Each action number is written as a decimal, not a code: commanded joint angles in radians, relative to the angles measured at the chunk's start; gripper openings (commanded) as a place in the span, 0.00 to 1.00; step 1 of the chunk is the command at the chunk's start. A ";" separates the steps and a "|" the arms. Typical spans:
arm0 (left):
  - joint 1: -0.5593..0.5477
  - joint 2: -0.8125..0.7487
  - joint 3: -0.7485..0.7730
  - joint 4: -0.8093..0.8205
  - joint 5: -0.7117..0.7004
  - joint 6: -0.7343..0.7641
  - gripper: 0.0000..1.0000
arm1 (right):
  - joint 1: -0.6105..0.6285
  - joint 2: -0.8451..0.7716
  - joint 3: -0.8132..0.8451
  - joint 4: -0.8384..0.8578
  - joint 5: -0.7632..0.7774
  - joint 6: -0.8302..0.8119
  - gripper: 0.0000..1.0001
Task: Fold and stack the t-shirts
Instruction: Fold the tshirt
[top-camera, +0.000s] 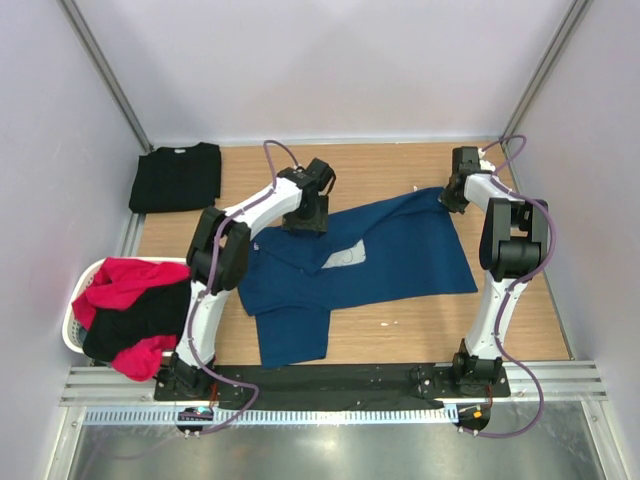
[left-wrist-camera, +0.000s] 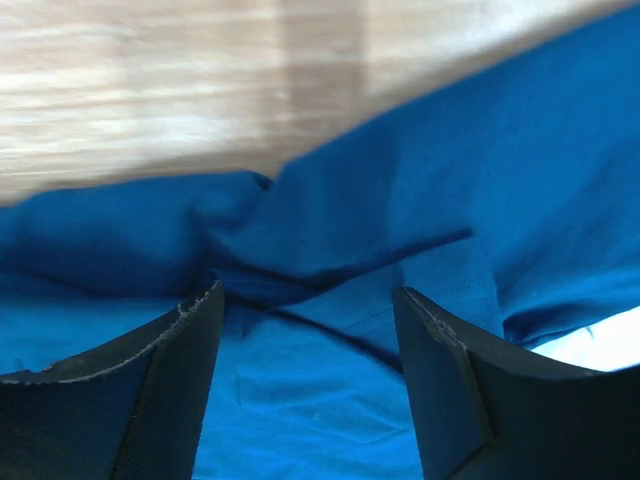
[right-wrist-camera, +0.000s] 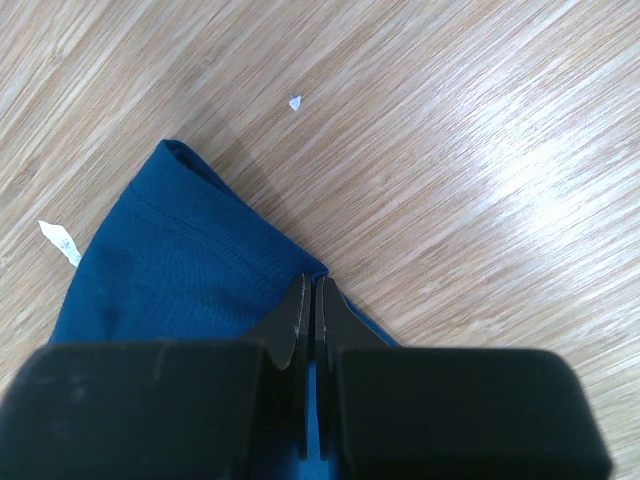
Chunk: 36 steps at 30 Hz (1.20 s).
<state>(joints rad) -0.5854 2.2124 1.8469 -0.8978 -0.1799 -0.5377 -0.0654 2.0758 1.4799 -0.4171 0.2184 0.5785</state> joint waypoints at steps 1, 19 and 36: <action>-0.019 0.012 0.034 -0.035 0.031 0.036 0.69 | 0.004 -0.025 -0.004 -0.002 0.010 -0.011 0.01; -0.042 -0.350 -0.308 -0.092 -0.108 -0.045 0.00 | 0.003 -0.034 -0.023 0.003 0.010 -0.005 0.01; -0.007 -0.568 -0.549 -0.165 -0.107 -0.242 0.63 | 0.004 -0.036 -0.036 -0.002 0.007 -0.002 0.01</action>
<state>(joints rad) -0.6094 1.7279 1.2400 -1.0660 -0.2703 -0.7429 -0.0654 2.0689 1.4601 -0.3927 0.2184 0.5781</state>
